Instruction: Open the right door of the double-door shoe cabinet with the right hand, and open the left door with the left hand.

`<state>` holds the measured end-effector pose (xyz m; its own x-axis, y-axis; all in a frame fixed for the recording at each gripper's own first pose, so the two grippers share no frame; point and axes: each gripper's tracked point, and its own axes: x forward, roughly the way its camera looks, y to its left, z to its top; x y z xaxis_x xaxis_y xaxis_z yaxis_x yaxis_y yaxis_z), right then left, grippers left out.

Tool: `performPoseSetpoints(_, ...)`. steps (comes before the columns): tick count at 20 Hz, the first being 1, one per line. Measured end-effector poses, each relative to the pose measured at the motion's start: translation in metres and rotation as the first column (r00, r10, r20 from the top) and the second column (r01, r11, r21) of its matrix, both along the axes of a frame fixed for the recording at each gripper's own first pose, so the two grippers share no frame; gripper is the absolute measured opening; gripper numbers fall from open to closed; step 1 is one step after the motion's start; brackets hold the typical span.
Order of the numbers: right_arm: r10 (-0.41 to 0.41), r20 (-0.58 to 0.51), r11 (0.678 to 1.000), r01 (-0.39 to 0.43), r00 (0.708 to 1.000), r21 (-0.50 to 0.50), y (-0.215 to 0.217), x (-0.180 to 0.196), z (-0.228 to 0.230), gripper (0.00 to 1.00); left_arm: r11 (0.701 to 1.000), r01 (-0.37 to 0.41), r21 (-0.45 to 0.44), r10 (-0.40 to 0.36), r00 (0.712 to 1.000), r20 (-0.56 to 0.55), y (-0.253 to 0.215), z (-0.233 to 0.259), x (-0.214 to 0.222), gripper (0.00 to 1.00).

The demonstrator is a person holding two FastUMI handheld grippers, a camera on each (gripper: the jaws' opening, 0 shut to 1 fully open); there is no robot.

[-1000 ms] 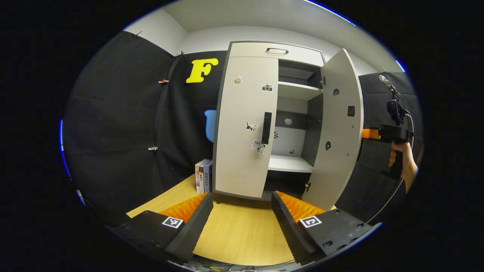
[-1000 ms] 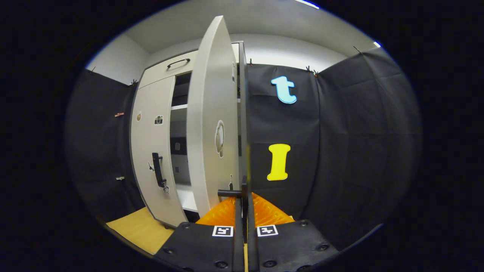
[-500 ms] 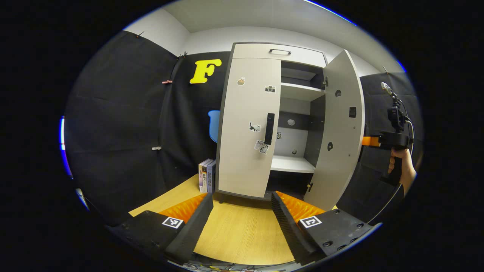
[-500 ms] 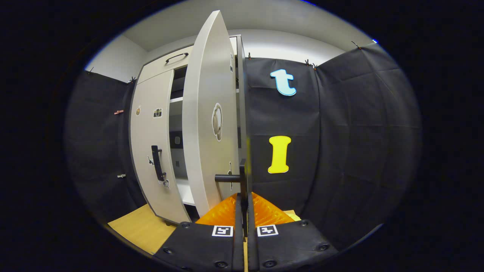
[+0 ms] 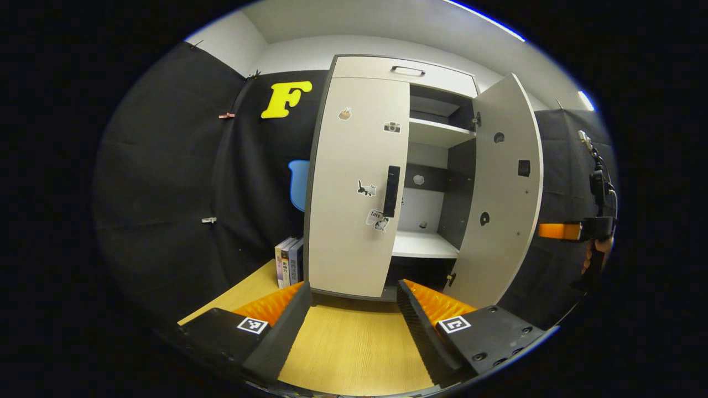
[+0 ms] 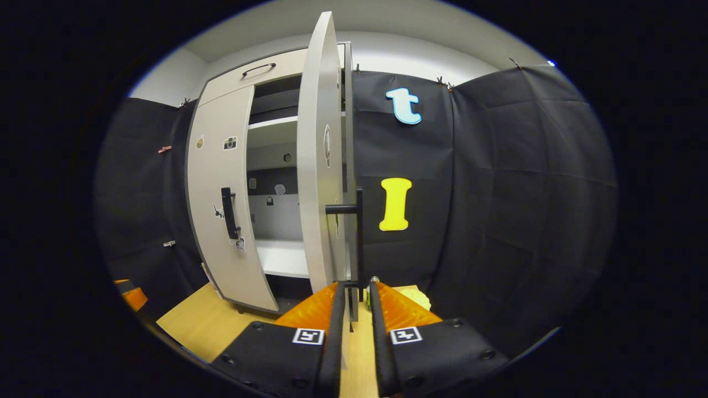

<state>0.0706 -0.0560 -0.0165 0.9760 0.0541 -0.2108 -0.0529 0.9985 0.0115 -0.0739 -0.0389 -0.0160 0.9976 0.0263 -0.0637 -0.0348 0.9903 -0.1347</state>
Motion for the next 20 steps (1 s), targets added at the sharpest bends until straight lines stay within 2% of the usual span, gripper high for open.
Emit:
performPoseSetpoints(1,-0.009,-0.008,1.0,0.009,1.0,-0.007,0.003,-0.009,-0.003,0.41,1.0,0.013,0.001,-0.013,1.0,0.0,0.003,0.0,0.006,0.96)
performPoseSetpoints(3,-0.02,0.008,1.0,0.021,1.0,-0.015,0.014,-0.027,-0.001,0.46,0.999,0.043,0.011,-0.043,0.999,0.007,0.01,0.001,0.02,0.96)
performPoseSetpoints(4,-0.011,0.014,1.0,0.011,1.0,-0.003,0.026,-0.034,-0.001,0.55,0.998,0.053,0.022,-0.053,0.999,0.008,0.014,0.0,0.027,0.96)
performPoseSetpoints(6,-0.001,0.013,1.0,0.001,1.0,0.023,0.051,-0.048,-0.005,0.85,0.997,0.062,0.05,-0.063,0.998,0.014,0.024,0.001,0.04,0.96)
performPoseSetpoints(8,-0.015,0.029,0.998,0.013,0.999,0.054,0.072,-0.056,-0.004,0.87,0.994,0.089,0.066,-0.091,0.995,0.03,0.028,0.004,0.052,0.96)
performPoseSetpoints(11,-0.071,0.039,0.994,0.067,0.997,0.084,0.098,-0.058,-0.012,0.96,0.987,0.136,0.081,-0.14,0.989,0.046,0.033,0.01,0.07,0.96)
performPoseSetpoints(15,-0.149,0.091,0.987,0.144,0.985,0.065,0.115,-0.061,-0.013,0.96,0.975,0.216,0.051,-0.219,0.974,0.052,0.032,0.018,0.095,0.96)
performPoseSetpoints(16,-0.15,0.1,0.988,0.145,0.984,0.061,0.123,-0.06,-0.014,1.0,0.97,0.243,0.028,-0.244,0.969,0.046,0.029,0.019,0.1,0.96)
performPoseSetpoints(17,-0.146,0.102,0.989,0.141,0.984,0.054,0.13,-0.059,-0.018,0.96,0.966,0.26,0.012,-0.26,0.965,0.044,0.028,0.022,0.106,0.96)
performPoseSetpoints(20,-0.125,0.08,0.992,0.123,0.989,0.031,0.145,-0.053,-0.036,0.96,0.965,0.259,0.044,-0.261,0.963,0.064,0.027,0.035,0.127,0.96)
